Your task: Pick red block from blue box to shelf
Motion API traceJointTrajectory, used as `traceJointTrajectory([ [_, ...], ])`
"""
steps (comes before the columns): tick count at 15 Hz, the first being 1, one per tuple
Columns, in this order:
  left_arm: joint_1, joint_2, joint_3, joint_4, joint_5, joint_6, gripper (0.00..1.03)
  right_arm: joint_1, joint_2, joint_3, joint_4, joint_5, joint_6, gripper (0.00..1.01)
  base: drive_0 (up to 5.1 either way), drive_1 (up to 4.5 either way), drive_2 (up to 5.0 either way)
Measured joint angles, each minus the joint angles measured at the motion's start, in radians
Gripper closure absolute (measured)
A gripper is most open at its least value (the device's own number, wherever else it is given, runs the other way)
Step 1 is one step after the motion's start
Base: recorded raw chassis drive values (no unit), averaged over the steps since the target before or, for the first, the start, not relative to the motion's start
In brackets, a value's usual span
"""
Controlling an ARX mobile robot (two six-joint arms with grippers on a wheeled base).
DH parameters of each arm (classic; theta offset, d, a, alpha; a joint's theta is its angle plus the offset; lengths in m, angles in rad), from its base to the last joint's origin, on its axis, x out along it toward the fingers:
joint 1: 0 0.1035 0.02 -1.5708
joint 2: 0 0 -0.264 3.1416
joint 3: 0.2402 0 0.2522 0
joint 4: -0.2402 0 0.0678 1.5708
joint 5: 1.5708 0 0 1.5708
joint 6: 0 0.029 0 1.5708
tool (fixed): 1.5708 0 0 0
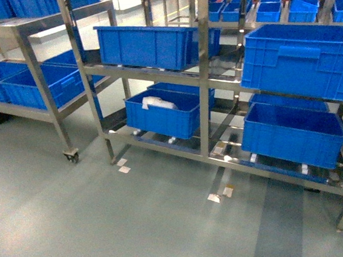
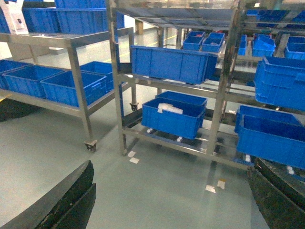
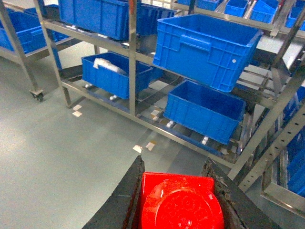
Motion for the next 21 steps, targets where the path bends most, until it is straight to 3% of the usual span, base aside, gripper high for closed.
traceJointTrajectory([
  [21,0.000,0.000,0.000,0.000,0.000,0.000,0.05,0.000,-0.003,0.000,0.000,-0.001,0.000,0.72,-1.5,-1.50,-1.5],
])
